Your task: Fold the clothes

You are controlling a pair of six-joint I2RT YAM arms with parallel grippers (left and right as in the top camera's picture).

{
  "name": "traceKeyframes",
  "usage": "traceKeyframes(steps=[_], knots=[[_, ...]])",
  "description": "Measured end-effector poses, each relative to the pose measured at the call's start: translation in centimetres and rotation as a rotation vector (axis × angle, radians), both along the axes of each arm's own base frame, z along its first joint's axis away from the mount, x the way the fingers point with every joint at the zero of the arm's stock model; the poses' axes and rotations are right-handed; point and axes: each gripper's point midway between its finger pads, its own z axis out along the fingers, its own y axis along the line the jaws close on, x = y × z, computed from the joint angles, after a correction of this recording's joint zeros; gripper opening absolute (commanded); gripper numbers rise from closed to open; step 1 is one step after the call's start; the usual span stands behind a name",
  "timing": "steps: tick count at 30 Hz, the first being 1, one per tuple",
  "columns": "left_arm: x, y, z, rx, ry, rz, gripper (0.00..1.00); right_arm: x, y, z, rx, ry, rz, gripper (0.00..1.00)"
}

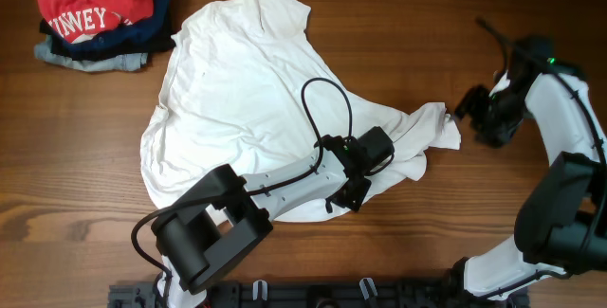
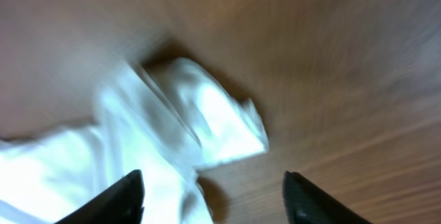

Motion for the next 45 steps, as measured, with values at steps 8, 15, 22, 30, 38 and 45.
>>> traceKeyframes(steps=[8,15,22,30,38,45], knots=[[0.0,0.0,0.0,-0.001,0.000,0.003,0.04,-1.8,1.0,-2.9,0.036,0.023,0.030,0.53],[0.0,0.0,0.0,-0.001,0.000,0.003,0.04,-0.8,0.7,-4.8,0.032,0.013,0.038,0.39],[0.0,0.0,0.0,-0.001,0.000,0.003,0.04,-0.1,0.0,-5.6,0.000,0.000,0.040,0.04],[-0.1,0.0,0.0,-0.003,0.004,0.002,0.04,4.8,-1.2,-5.2,-0.036,-0.153,-0.031,0.04],[-0.8,0.1,0.0,-0.008,0.049,0.005,0.04,16.7,-4.7,4.3,-0.151,-0.569,-0.062,0.12],[-2.3,-0.2,0.0,0.004,0.074,-0.026,0.08,20.2,-6.6,11.5,-0.208,-0.713,-0.096,0.99]])
